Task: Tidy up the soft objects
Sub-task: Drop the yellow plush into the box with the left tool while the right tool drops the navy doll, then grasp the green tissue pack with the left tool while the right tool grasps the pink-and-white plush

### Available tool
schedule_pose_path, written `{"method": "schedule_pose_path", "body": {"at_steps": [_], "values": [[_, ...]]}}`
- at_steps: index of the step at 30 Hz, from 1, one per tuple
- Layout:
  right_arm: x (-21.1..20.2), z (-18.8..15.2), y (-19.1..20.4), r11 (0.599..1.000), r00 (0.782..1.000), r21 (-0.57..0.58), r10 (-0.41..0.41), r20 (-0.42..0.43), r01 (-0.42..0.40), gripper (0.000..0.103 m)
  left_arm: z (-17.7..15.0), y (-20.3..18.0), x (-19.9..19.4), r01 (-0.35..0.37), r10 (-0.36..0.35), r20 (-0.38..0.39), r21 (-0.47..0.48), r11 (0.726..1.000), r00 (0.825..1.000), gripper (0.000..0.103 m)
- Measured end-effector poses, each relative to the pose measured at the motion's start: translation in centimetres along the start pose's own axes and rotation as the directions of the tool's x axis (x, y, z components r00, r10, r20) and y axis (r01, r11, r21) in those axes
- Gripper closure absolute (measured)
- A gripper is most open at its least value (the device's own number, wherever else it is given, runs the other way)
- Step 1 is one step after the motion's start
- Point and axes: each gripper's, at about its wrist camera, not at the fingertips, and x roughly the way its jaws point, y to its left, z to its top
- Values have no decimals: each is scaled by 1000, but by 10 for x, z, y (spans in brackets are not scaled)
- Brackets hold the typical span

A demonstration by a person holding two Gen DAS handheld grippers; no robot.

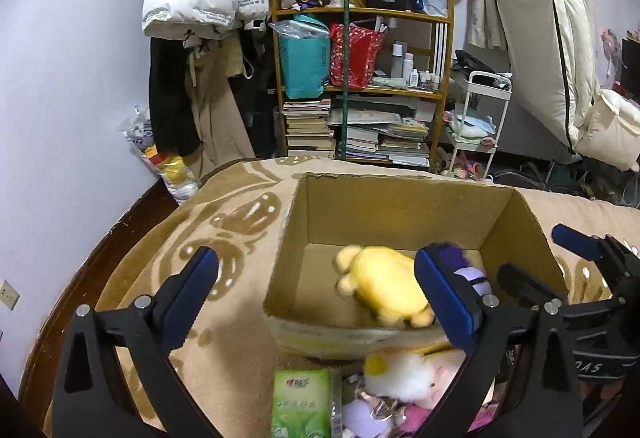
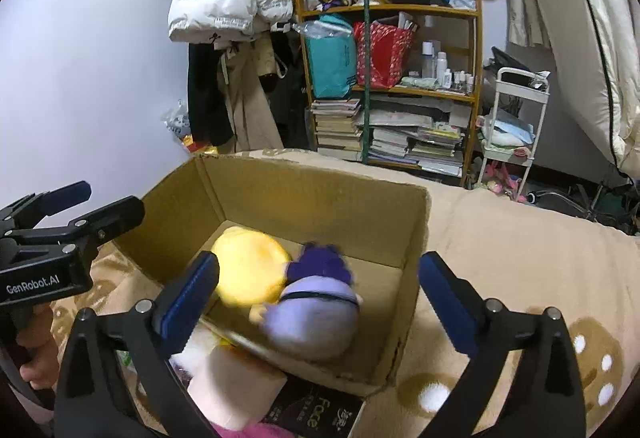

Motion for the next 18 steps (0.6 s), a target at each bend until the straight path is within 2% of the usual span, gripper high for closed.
{"method": "schedule_pose_path", "body": {"at_steps": [18], "values": [[-78, -7, 30, 998, 998, -39, -39, 48, 41, 0, -16, 27, -81, -59, 58, -32, -26, 998, 998, 5]]}}
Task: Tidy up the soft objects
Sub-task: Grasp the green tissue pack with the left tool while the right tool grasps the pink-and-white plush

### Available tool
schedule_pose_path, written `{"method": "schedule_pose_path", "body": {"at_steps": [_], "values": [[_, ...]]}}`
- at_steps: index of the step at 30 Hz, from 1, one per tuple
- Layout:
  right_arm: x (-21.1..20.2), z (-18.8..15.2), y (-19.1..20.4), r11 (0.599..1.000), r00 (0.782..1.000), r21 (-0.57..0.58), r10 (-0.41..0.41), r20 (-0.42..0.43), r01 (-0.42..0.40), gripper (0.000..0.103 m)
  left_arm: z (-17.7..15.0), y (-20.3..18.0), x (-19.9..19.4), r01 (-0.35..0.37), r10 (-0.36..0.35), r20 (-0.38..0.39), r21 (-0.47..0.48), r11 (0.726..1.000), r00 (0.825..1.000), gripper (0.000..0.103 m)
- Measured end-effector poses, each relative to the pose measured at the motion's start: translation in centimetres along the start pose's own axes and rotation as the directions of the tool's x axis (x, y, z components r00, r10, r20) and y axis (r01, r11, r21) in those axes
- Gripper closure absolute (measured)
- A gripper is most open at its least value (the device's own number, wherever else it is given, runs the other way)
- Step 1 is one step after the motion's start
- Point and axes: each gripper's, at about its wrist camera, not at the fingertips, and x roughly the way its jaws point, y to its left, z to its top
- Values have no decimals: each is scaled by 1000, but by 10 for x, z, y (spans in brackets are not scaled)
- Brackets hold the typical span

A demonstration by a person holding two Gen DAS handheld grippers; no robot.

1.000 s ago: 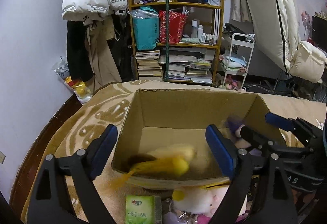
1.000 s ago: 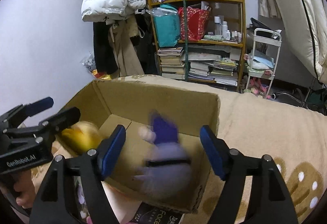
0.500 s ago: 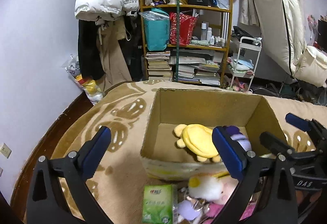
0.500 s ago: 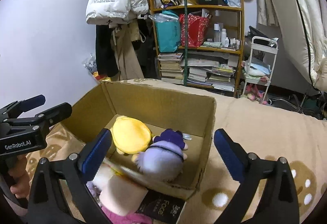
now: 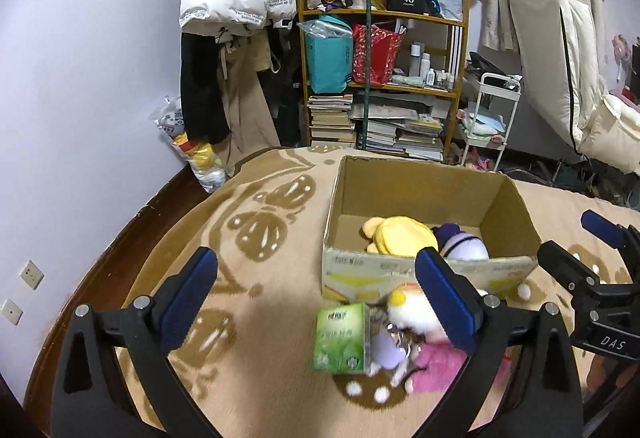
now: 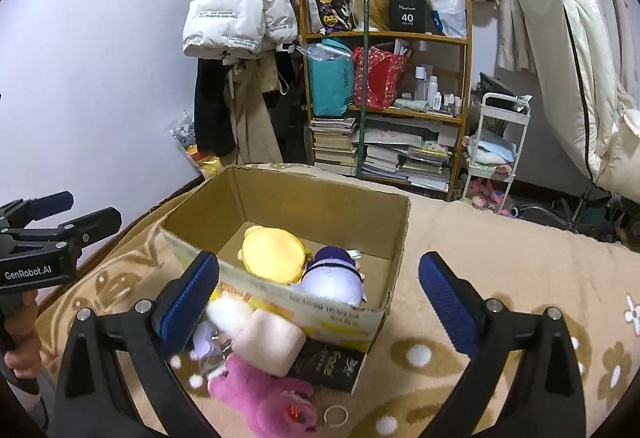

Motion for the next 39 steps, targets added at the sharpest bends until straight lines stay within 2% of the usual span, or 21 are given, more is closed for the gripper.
{"method": "schedule_pose_path", "body": {"at_steps": [7, 17, 29, 31, 39], "values": [[-21, -7, 12, 1000, 1000, -15, -5, 1, 5, 0, -15, 3, -21, -15, 15, -31, -1, 1000, 999, 5], [-30, -20, 23, 999, 999, -26, -20, -37, 19, 0, -35, 12, -33, -30, 29, -65, -8, 1000, 997, 5], [-1, -32, 30, 998, 993, -59, -16, -116, 9, 0, -36, 14, -9, -27, 24, -128, -23, 999, 991, 5], [6, -35, 30, 998, 991, -57, -15, -133, 8, 0, -36, 15, -1, -3, -3, -155, -35, 999, 988, 5], [35, -47, 27, 999, 976, -38, -10, -216, 1, 0, -46, 5, 45, 16, -17, -267, -7, 1000, 963, 5]]}}
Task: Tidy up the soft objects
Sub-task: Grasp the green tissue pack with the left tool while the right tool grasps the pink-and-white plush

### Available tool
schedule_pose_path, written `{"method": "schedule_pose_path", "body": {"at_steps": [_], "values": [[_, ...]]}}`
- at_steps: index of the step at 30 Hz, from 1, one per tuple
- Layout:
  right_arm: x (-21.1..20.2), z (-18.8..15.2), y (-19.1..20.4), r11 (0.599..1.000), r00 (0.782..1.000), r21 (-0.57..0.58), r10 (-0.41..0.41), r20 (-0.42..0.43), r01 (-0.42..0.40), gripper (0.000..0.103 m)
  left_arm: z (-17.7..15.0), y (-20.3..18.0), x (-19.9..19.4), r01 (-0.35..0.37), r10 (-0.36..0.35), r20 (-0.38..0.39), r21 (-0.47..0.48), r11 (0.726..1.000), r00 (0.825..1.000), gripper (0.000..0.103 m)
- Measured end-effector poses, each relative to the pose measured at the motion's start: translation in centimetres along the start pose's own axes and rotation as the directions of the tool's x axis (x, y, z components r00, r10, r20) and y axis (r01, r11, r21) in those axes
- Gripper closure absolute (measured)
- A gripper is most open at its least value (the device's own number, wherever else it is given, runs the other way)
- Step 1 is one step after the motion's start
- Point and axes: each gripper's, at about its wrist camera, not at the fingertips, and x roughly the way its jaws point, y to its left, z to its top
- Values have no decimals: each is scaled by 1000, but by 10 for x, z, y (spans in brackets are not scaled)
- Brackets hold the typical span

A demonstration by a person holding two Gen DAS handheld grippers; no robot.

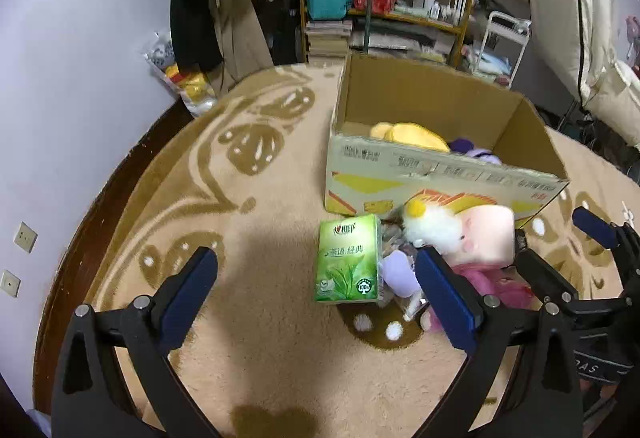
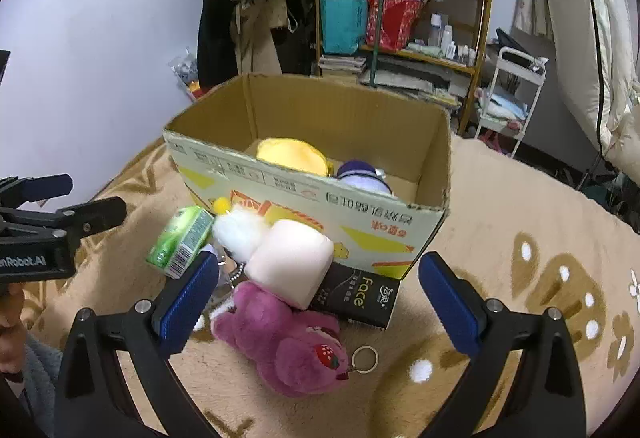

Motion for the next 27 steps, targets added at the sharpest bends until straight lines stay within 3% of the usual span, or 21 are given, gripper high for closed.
{"method": "schedule_pose_path", "body": {"at_steps": [8, 16, 21, 24, 27], "values": [[24, -5, -1, 1000, 998, 2, 17, -67, -17, 0, 1, -8, 32, 30, -29, -101, 8, 1000, 994, 5], [54, -11, -3, 1000, 990, 15, 18, -139, -16, 0, 0, -11, 56, 8, -5, -162, 21, 1000, 987, 5], [61, -12, -3, 999, 989, 24, 41, -143, -38, 0, -3, -5, 77, -25, 25, -213, 3, 1000, 977, 5], [63, -13, -1, 999, 989, 20, 49, -141, -47, 0, -5, -1, 86, 23, -30, -242, -34, 999, 970, 5], [65, -11, 0, 999, 988, 9, 48, -144, -47, 0, -6, -2, 92, 9, -18, -260, -33, 999, 966, 5]]}}
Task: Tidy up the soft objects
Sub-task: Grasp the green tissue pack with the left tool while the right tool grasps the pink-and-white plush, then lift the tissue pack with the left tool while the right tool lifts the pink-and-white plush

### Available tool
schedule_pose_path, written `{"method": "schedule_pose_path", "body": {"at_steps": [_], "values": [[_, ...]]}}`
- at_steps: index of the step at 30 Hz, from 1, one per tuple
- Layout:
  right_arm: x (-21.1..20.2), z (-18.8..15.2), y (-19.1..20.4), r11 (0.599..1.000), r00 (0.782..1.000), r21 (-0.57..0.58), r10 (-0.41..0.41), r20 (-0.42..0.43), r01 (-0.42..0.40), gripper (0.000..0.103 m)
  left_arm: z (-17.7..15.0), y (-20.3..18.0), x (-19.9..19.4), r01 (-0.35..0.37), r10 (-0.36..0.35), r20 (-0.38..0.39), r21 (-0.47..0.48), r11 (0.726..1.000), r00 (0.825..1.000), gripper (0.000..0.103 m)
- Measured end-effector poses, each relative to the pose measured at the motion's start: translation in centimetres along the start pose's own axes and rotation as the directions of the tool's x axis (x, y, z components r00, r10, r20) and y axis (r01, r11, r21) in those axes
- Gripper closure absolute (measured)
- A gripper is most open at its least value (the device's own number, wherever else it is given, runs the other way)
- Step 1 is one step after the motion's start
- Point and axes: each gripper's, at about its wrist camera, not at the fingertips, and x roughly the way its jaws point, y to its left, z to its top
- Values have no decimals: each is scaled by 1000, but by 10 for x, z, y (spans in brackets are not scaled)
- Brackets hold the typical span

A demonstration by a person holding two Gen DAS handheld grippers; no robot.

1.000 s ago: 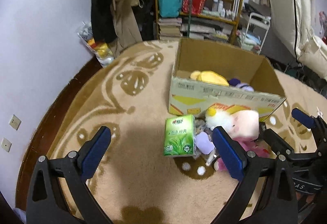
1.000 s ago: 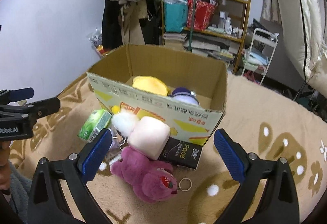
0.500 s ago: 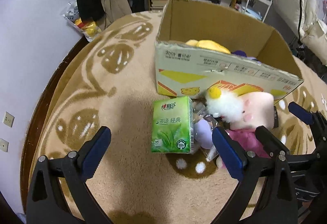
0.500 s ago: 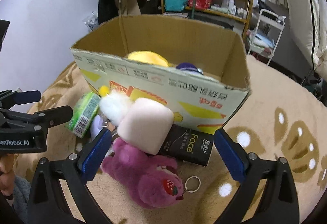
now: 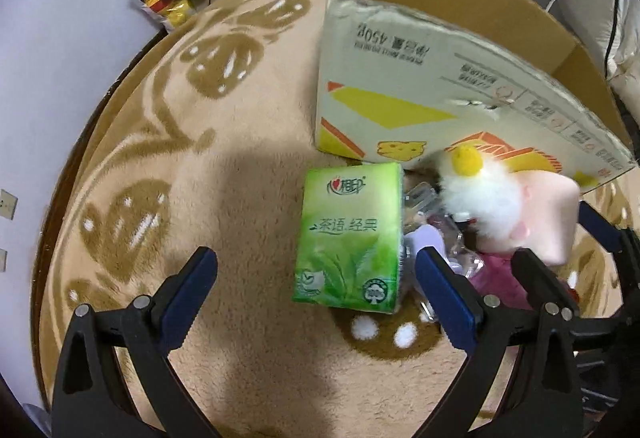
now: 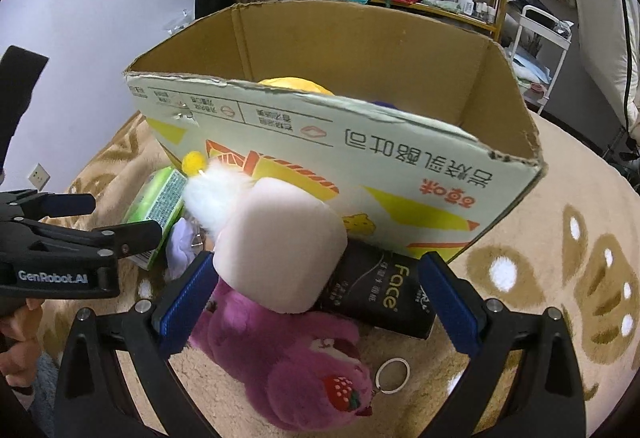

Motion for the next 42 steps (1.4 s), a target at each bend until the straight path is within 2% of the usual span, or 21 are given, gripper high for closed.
{"method": "schedule_pose_path", "body": {"at_steps": [7, 10, 15, 16, 17, 18, 24, 26, 27, 31, 32, 33, 42], "values": [[0, 0, 1, 1000, 1000, -7, -24, 2, 24, 0, -1, -6, 11, -12, 13, -30, 37, 999, 999, 5], [6, 0, -5, 999, 1000, 37, 19, -24, -18, 0, 1, -2, 13, 15, -15, -42, 9, 1000, 999, 5], [2, 2, -8, 993, 996, 79, 86, -19, -85, 18, 3, 0, 16, 29, -29, -39, -3, 1000, 999, 5], [2, 2, -8, 990, 993, 86, 112, -25, -110, 29, 3, 1, 17, 31, -31, -38, -11, 999, 999, 5], [3, 2, -7, 987, 990, 91, 137, -32, -134, 45, 3, 2, 17, 30, -31, -36, -23, 999, 999, 5], [4, 3, -4, 982, 985, 97, 166, -44, -161, 50, 3, 5, 18, 33, -34, -37, -44, 998, 999, 5], [6, 3, 5, 981, 983, 93, 177, -47, -172, 58, 4, 17, 24, 114, -122, -59, -127, 985, 991, 17], [6, 2, 4, 981, 984, 93, 175, -45, -170, 59, 6, 20, 26, 96, -106, -65, -141, 985, 992, 19], [6, 2, 4, 981, 984, 94, 175, -45, -170, 59, 7, 21, 27, 80, -91, -72, -143, 986, 993, 25], [6, 1, 5, 982, 985, 96, 167, -46, -162, 59, 5, 22, 29, 59, -70, -78, -131, 990, 995, 35], [7, 1, 6, 983, 985, 94, 164, -47, -159, 59, 5, 21, 28, 52, -62, -76, -124, 991, 995, 43], [6, 1, 6, 983, 986, 92, 161, -46, -156, 59, 5, 20, 28, 39, -47, -71, -116, 993, 996, 45], [1, 0, 5, 986, 990, 92, 141, -24, -138, 63, -4, 11, 21, 23, -27, -51, -81, 996, 998, 46]]}}
